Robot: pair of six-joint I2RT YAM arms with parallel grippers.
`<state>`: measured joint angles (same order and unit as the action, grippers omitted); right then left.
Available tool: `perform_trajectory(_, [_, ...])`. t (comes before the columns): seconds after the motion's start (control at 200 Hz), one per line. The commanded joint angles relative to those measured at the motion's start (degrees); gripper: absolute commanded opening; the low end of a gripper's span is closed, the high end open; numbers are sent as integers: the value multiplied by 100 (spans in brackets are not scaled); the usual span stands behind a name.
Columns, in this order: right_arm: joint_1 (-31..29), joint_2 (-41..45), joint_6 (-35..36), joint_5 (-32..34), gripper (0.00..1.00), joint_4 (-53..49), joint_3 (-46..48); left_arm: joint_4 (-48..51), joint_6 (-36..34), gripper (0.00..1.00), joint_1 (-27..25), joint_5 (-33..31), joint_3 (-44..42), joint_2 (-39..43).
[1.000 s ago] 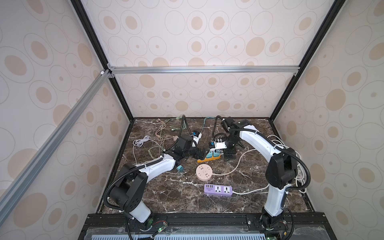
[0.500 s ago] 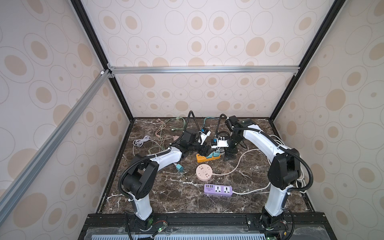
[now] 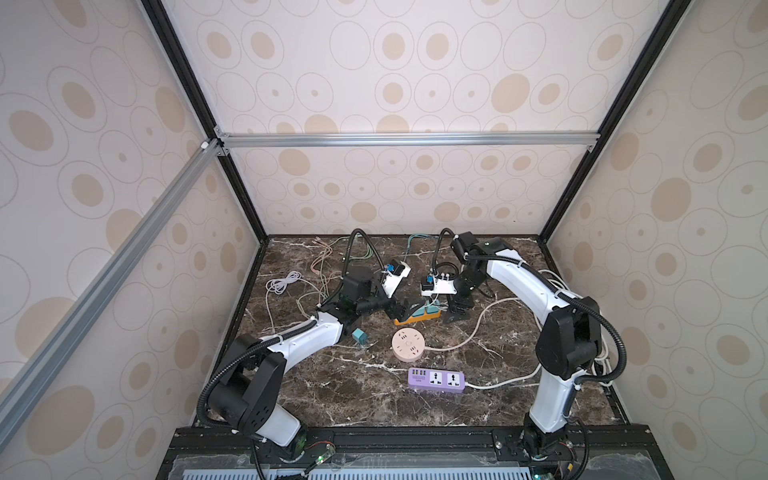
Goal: Insert the plug
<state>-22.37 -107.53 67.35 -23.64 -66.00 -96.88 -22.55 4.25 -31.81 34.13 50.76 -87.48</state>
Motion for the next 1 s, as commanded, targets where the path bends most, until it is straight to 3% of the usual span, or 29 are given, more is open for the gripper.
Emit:
perform_trajectory(0.0, [189, 356, -147, -33, 100, -78, 123, -289, 201, 94, 15, -755, 64, -93])
perform_trajectory(0.13, [286, 1304, -1064, -75, 100, 1523, 1114, -201, 989, 98, 33, -1885, -57, -40])
perform_trajectory(0.265, [324, 2441, -3636, 617, 100, 3920, 2502, 27, 1977, 98, 34, -2524, -430, 214])
perform_trajectory(0.35, [364, 3086, -5455, 1499, 100, 5157, 3359, 298, 2456, 96, 26, -2617, -611, 340])
perform_trajectory(0.425, [416, 3603, -6840, 1918, 100, 5640, 4066, 518, 2754, 93, 13, -2614, -744, 444])
perform_trajectory(0.505, [436, 3991, -7808, 1801, 100, 5688, 4557, 851, 3093, 92, -31, -2621, -777, 469])
perform_trajectory(0.605, [437, 4300, -9110, 1718, 90, 5845, 5106, 1109, 3566, 89, -56, -2470, -749, 372])
perform_trajectory(0.72, [436, 4478, -10515, 1328, 81, 6788, 6002, 782, 4265, 84, -83, -2113, -927, 222])
perform_trajectory(0.875, [383, 4136, -11551, 1150, 69, 7668, 6759, 201, 4872, 78, -101, -1533, -944, -200])
perform_trajectory(0.995, [295, 3686, -11927, 1154, 67, 7979, 6908, 237, 4951, 76, -158, -1674, -824, -437])
